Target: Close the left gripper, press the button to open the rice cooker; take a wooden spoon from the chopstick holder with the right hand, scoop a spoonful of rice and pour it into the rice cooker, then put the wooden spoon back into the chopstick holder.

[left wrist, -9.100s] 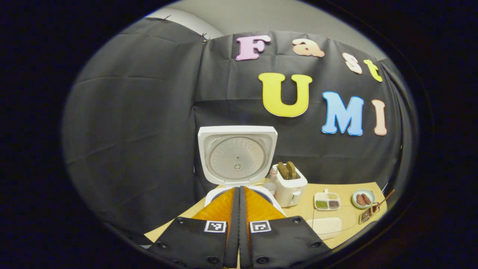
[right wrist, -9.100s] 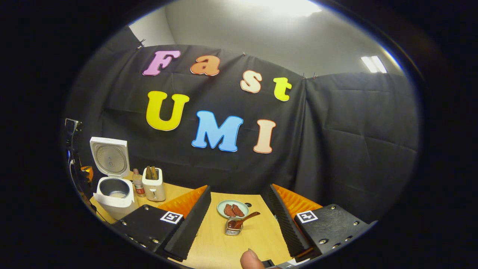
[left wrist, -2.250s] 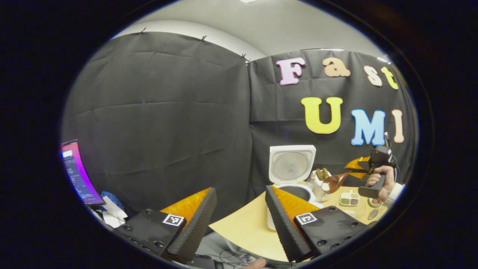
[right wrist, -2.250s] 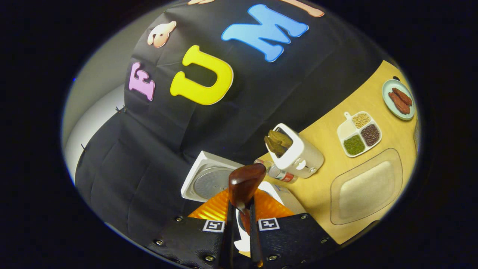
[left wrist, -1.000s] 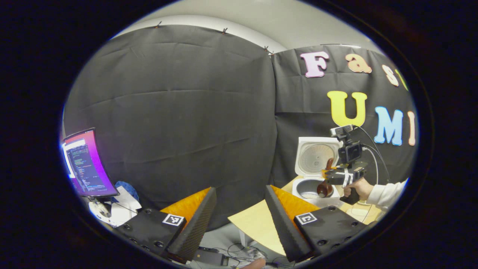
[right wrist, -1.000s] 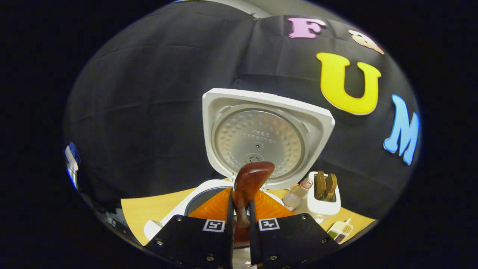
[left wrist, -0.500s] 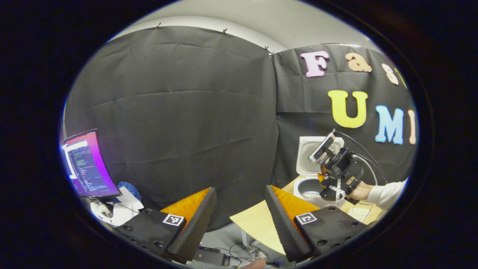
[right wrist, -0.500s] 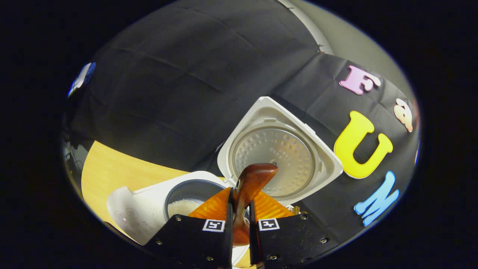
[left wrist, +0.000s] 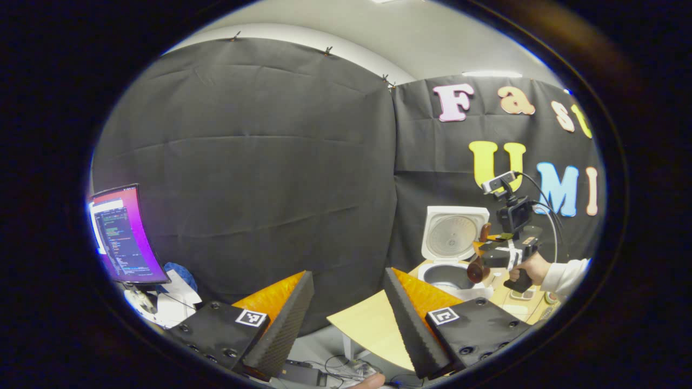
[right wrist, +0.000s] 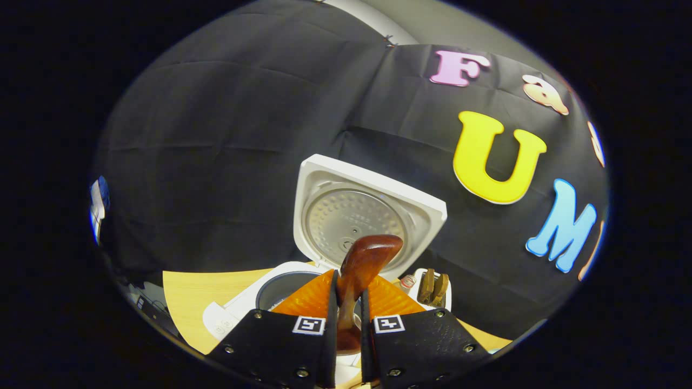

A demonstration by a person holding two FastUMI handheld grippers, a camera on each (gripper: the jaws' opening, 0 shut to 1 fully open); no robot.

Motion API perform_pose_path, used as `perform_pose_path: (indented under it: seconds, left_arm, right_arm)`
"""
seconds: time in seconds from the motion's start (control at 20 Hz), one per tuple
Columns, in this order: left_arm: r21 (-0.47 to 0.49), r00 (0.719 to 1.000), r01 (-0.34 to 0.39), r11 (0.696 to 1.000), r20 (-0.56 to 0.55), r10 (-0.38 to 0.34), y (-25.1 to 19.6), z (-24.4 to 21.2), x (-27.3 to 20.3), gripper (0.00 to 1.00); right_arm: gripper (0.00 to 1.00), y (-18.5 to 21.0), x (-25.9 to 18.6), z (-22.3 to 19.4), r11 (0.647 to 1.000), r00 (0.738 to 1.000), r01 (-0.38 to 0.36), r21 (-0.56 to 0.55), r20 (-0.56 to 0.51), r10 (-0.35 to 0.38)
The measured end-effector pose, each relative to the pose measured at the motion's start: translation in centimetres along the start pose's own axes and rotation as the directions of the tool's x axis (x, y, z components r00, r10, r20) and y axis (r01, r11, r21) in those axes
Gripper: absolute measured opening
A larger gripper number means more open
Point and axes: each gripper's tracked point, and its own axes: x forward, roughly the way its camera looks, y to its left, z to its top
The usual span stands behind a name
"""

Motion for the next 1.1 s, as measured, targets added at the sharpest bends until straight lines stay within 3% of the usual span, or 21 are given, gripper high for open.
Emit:
perform_pose_path:
  seconds: [0.15, 0.35, 0.65, 0.9, 1.1]
  left_arm:
    - [-0.026, 0.998, 0.043, 0.999, 0.038, -0.042, 0.6, 0.9, -1.3, 0.94]
    - [-0.088, 0.991, 0.127, 0.988, 0.055, -0.123, 0.6, 0.5, -2.4, 0.94]
    - [-0.159, 0.957, 0.29, 0.944, 0.046, -0.286, -2.9, -2.4, -3.5, 0.88]
    - [-0.147, 0.955, 0.296, 0.944, 0.075, -0.288, -3.5, -0.9, -5.5, 0.88]
    - [-0.112, 0.966, 0.254, 0.961, 0.08, -0.246, -6.0, -0.2, -7.4, 0.88]
  right_arm:
    - [0.18, -3.1, -3.3, 0.0, 0.991, 0.999, 0.048, 0.128, -0.017, -0.046]
    - [0.19, -7.9, -9.4, -1.2, 0.975, 0.986, 0.165, 0.152, -0.052, -0.159]
    - [0.18, -16.1, -20.7, -5.7, 0.897, 0.93, 0.367, 0.245, -0.133, -0.344]
    - [0.18, -23.5, -27.7, -11.4, 0.796, 0.884, 0.467, 0.385, -0.198, -0.423]
    - [0.18, -28.4, -30.7, -16.7, 0.739, 0.865, 0.501, 0.45, -0.251, -0.434]
